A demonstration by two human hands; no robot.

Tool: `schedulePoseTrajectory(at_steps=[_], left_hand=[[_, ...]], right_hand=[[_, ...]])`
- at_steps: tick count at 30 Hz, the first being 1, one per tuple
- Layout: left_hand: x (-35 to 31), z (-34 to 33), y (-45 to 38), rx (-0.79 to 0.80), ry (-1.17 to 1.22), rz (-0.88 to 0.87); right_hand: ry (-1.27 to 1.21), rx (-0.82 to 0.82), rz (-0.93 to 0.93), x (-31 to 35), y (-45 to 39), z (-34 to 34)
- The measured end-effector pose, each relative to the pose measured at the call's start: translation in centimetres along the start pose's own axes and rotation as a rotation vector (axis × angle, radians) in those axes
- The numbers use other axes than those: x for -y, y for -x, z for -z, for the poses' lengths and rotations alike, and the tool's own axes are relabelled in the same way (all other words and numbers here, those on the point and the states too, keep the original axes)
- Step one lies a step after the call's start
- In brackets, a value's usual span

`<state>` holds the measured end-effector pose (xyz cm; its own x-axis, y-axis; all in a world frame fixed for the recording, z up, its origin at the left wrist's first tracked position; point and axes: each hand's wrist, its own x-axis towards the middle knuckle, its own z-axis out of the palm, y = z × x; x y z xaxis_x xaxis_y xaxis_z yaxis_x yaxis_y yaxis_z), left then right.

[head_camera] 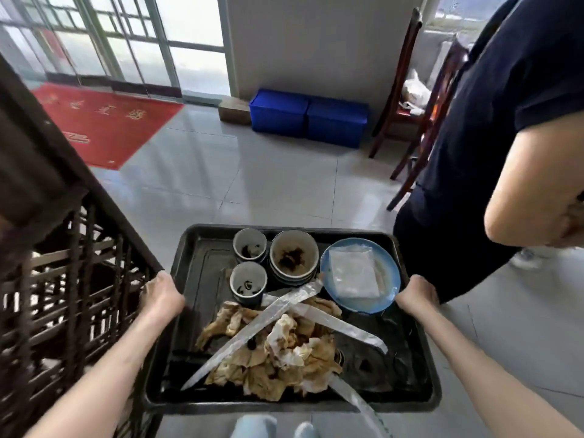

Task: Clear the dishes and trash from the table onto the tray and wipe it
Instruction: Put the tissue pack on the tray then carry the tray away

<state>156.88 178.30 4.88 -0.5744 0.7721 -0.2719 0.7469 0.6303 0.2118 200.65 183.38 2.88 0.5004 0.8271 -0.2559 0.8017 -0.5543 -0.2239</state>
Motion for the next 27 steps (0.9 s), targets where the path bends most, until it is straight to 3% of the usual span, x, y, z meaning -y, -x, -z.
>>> schedulePoseTrajectory(at_steps=[16,27], left_hand=[[-12.5,5.2,-27.9,0.056,-0.067,-0.058],[-28.6,7.6,-48.7,0.061,-0.072,-0.081]], right_hand=[[-0.074,0.127,-0.083,20.4,-17.7,-1.1],[-0.088,0.131,-0.080,35.3,-38.5,0.4]])
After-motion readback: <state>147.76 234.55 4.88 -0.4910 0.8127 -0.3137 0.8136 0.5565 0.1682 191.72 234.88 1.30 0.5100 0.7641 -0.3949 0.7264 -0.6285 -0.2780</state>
